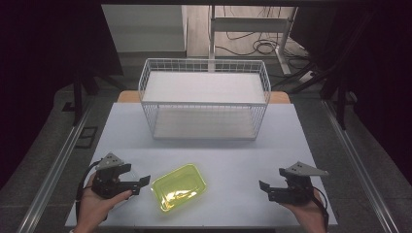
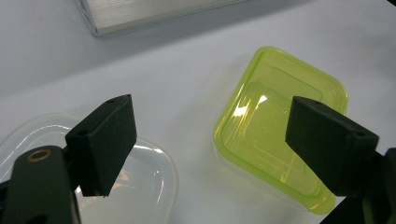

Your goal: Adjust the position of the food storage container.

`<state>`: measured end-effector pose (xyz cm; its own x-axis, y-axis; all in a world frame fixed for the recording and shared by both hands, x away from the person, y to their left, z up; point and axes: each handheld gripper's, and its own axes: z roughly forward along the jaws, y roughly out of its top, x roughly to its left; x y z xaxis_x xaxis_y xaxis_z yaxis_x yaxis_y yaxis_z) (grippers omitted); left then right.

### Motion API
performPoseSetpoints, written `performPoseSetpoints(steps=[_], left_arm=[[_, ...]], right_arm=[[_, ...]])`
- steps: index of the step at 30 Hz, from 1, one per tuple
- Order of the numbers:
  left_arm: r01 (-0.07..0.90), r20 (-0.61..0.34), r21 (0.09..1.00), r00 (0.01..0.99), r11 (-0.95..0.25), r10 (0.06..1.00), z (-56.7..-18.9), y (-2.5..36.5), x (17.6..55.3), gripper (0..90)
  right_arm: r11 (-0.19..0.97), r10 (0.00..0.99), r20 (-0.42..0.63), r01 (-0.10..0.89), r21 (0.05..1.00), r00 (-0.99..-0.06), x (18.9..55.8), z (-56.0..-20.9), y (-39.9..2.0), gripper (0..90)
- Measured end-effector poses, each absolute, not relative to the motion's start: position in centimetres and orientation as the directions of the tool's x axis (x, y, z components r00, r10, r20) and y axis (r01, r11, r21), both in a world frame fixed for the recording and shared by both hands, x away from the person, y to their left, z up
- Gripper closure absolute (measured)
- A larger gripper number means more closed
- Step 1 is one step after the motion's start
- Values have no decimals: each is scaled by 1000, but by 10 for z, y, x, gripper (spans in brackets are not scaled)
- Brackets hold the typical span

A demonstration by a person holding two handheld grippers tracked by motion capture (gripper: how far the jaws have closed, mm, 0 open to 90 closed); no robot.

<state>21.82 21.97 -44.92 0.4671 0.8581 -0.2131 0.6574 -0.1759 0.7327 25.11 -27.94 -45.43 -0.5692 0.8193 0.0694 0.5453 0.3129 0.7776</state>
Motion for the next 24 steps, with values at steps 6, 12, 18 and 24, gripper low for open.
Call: performPoseSetpoints(steps=[6, 12, 18, 24], left_arm=[[662, -214, 728, 466, -177, 858, -449, 219, 216, 162], [681, -223, 709, 462, -182, 858, -451, 221, 217, 164], [695, -228, 694, 460, -188, 858, -450, 222, 218, 171], [703, -221, 681, 463, -204, 858, -448, 221, 217, 184]], right_arm=[[311, 827, 80, 570, 760, -557, 249, -452, -281, 158], [292, 825, 107, 581, 759, -555, 249, -450, -283, 164], [289, 822, 120, 590, 754, -557, 250, -453, -284, 167], [292, 823, 117, 589, 753, -556, 250, -454, -284, 167]])
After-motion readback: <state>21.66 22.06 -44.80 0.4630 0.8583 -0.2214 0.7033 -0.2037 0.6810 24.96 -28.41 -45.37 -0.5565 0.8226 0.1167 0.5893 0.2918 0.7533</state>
